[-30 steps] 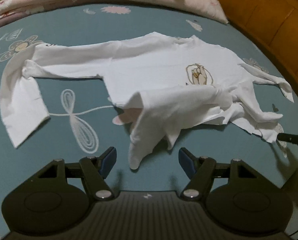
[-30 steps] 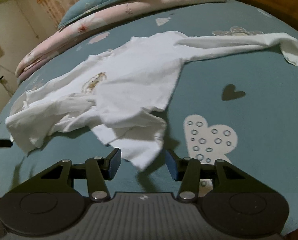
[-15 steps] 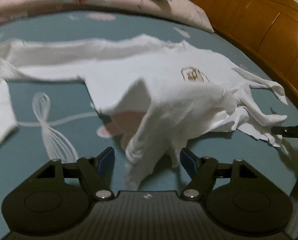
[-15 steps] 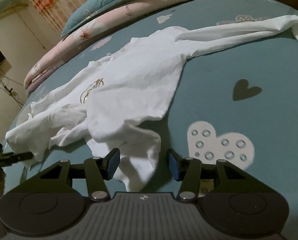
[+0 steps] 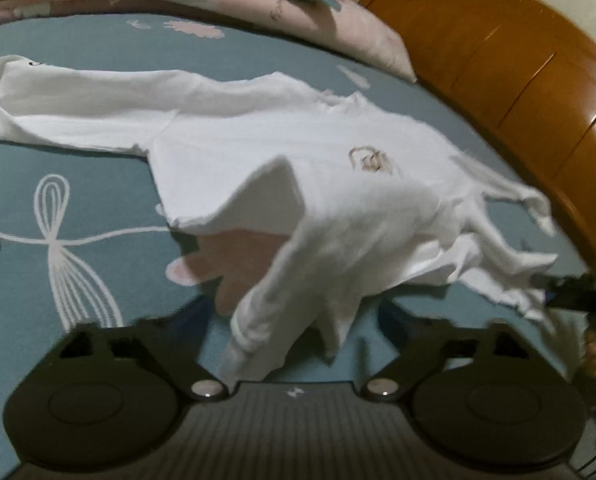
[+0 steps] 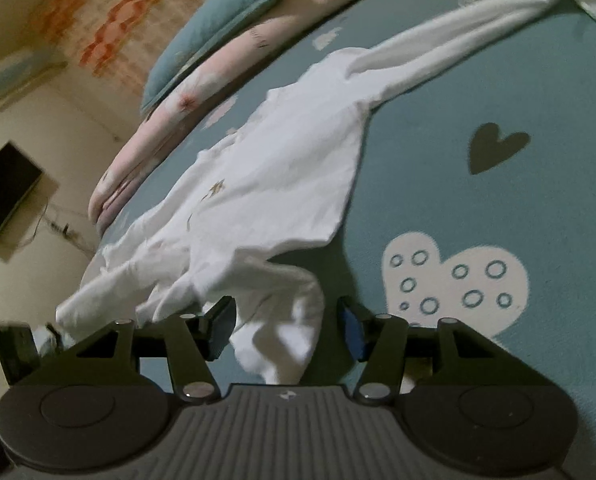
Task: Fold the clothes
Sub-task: 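Grasp the shirt hem with both grippers and lift it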
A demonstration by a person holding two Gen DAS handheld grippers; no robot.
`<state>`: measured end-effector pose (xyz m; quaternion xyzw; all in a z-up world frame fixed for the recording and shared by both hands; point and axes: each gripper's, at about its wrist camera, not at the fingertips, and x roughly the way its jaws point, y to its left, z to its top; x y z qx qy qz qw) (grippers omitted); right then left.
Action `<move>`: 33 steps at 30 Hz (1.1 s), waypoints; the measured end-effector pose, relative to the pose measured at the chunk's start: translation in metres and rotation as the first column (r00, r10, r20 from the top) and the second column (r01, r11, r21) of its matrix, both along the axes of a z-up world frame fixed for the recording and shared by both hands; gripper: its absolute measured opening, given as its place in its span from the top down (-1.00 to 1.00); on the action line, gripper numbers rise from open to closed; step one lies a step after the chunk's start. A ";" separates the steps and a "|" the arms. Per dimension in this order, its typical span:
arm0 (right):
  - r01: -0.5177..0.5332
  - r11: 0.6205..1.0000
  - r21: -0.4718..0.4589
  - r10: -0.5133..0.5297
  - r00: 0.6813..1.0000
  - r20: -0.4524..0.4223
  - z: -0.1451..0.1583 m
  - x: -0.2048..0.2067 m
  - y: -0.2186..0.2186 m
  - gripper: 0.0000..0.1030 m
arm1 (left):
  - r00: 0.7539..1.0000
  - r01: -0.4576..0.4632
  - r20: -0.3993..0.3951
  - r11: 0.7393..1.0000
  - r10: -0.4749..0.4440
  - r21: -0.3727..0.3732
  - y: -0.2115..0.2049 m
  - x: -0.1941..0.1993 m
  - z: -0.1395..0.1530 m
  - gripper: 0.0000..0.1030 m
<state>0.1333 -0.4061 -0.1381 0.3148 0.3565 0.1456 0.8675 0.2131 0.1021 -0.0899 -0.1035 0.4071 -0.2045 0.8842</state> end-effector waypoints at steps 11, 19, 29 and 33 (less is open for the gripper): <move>-0.022 0.999 0.027 0.022 0.999 -0.024 -0.006 0.005 0.008 0.86 | 0.998 -0.060 -0.035 0.992 0.056 -0.115 0.010 -0.006 -0.005 0.61; -0.103 0.990 -0.091 0.109 0.992 0.058 0.050 -0.008 0.023 0.93 | 0.998 -0.056 -0.012 0.990 0.055 -0.132 0.013 -0.021 0.032 0.92; -0.169 0.967 -0.189 0.189 0.977 0.095 0.115 -0.036 0.016 0.93 | 0.997 -0.039 0.055 0.987 0.048 -0.154 0.018 -0.064 0.090 0.93; -0.181 0.963 -0.198 0.197 0.978 0.066 0.128 -0.050 0.006 0.93 | 0.997 -0.044 0.051 0.986 0.053 -0.161 0.023 -0.086 0.101 0.96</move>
